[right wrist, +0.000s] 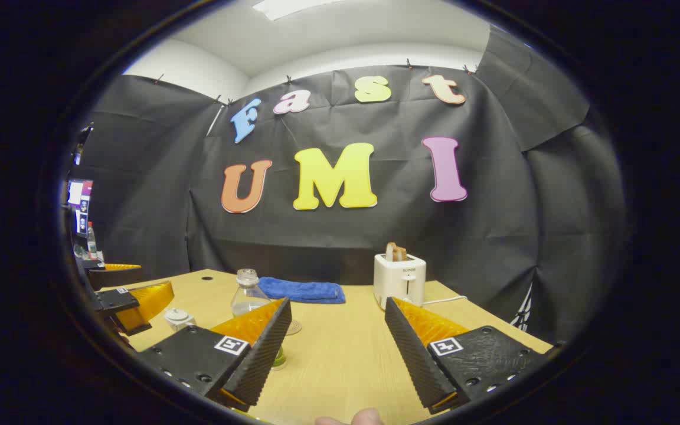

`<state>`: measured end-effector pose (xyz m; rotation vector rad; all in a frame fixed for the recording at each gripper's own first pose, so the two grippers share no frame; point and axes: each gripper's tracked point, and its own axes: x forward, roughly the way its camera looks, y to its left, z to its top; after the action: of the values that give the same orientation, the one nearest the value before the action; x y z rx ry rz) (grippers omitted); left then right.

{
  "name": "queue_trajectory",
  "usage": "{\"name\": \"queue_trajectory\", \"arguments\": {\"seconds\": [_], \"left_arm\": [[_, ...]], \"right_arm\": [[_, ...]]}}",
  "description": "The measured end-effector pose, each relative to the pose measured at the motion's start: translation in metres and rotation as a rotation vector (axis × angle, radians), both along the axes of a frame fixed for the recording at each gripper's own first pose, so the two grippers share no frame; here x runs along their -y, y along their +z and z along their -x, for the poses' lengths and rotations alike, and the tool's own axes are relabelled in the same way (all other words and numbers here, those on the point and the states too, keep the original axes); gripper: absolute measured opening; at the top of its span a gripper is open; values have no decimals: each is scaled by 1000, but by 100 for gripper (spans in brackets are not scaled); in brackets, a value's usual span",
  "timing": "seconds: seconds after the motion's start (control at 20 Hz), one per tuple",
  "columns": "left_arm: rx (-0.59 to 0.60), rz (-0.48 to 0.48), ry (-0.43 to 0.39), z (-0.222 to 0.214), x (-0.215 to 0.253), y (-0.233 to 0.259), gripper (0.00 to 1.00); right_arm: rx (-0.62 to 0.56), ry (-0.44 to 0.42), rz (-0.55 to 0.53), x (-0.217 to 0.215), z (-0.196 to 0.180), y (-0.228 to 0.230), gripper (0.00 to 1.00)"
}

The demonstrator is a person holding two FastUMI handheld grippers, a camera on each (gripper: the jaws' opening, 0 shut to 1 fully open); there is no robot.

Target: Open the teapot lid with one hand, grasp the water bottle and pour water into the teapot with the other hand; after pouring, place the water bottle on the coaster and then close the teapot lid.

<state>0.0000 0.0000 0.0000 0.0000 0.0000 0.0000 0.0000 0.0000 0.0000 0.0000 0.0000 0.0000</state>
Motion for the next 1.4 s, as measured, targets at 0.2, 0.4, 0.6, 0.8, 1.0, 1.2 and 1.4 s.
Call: {"name": "queue_trajectory", "arguments": {"seconds": [0.2, 0.4, 0.6, 0.8, 1.0, 1.2, 1.4], "left_arm": [[-4, 0, -16, 3, 8, -7, 99], [-28, 1, -9, 0, 7, -16, 99], [-51, 25, 8, -3, 2, -26, 99], [-82, 9, 24, -4, -10, -40, 99], [-104, 32, 48, -4, -25, -50, 99], [-105, 28, 53, -9, -34, -51, 99], [-122, 19, 34, -21, -36, -58, 99]], "right_arm": [[-40, 8, -19, 2, 1, -17, 95], [-69, 26, -40, 1, 3, -29, 96], [-71, 32, -39, 0, 1, -32, 96], [-79, 51, -38, -6, 0, -36, 97], [-92, 59, -47, -8, -2, -44, 97], [-107, 61, -53, -10, -4, -47, 96], [-107, 56, -38, -10, -4, -48, 96]]}}
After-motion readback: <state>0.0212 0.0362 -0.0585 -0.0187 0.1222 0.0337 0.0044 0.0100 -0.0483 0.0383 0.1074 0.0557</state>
